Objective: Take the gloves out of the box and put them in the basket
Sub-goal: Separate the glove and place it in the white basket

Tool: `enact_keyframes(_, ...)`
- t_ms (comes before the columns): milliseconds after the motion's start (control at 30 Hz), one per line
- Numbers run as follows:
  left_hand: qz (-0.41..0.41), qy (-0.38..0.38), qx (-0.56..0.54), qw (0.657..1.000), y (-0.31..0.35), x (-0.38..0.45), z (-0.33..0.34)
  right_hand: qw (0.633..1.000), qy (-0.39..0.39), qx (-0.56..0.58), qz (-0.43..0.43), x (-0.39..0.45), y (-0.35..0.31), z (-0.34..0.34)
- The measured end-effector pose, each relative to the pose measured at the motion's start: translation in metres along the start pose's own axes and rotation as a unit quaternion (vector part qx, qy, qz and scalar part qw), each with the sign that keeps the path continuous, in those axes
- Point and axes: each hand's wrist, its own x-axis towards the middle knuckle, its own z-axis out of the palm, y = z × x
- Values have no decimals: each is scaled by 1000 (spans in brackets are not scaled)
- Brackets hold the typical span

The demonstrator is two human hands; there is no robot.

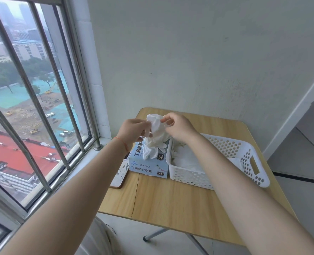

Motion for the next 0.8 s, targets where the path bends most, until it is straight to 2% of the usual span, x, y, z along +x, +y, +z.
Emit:
enact_keyframes(100, -36, -23, -86, 995, 6, -2, -5, 1000, 18, -16, -20, 4, -2, 12)
enact_keyframes(167, -38, -25, -89, 995, 9, -1, -8, 999, 42, -4, -20, 5, -5, 17)
enact_keyframes(300, -31, 5, -43, 999, 11, 3, -12, 996, 69, -45, -16, 7, -6, 16)
enact_keyframes(400, -11, 64, 9, 998, 4, 8, -15, 995, 98, -3, -1, 5, -6, 12)
enact_keyframes(533, 7, 95, 89, 991, -10, 12, -13, 993, 116, 31, 9, 2, -6, 6)
enact_keyframes(633, 85, 120, 81, 986, -11, 9, -8, 994, 103, 35, -11, 0, -8, 3)
enact_keyframes(700, 160, 83, 71, 981, -7, 7, -3, 994, 101, 39, -30, 0, -11, 2)
enact_keyframes(800, 220, 32, 195, 955, -1, 8, 4, 992, 105, 45, -48, 0, -18, 2)
